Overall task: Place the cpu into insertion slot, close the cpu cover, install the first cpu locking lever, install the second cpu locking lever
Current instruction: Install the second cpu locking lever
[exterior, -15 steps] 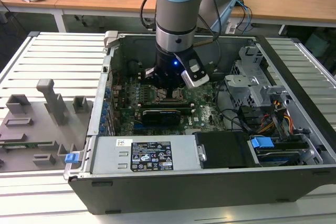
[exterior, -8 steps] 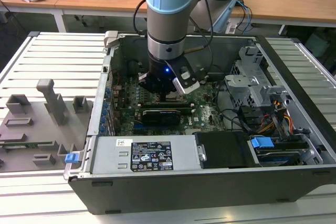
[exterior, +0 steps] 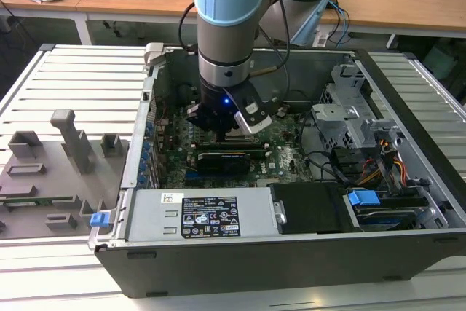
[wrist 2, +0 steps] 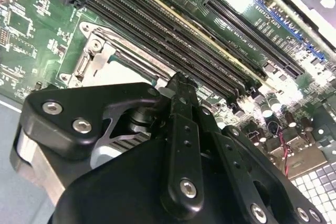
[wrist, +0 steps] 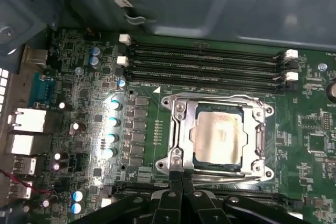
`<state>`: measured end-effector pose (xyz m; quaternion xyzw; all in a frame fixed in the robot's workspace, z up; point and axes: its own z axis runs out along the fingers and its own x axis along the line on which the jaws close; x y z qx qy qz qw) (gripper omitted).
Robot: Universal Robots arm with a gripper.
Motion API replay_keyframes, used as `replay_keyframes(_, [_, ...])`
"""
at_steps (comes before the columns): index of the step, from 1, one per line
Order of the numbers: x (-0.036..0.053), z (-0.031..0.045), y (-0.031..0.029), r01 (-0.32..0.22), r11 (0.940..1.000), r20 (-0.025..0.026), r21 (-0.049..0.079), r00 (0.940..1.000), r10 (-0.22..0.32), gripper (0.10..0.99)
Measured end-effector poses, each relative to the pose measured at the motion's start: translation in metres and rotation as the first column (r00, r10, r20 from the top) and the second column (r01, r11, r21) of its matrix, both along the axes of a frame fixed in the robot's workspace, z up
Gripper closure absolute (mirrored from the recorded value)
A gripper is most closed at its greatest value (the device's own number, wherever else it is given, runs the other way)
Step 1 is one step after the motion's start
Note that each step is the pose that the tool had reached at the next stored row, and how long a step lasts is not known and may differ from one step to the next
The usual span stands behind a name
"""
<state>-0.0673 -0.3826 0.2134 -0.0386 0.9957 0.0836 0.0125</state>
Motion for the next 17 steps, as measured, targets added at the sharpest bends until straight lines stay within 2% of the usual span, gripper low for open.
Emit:
replay_keyframes(3, [-0.0028,-0.0026,-0.0017,0.000,0.9998,0.0003,0.017,1.0000,0.000,0.980])
replay_keyframes(7, [-0.0107,-0.0036,-0.0022,0.000,0.9997,0.0031,0.023,1.0000,0.000,0.980])
replay_keyframes(12, [-0.0117,-0.0080,-0.0022,0.000,0.9995,0.0033,0.033,1.0000,0.000,0.980])
replay_keyframes(17, [-0.0150,-0.0123,-0.0027,0.000,0.9980,0.0059,0.063,1.0000,0.000,0.980])
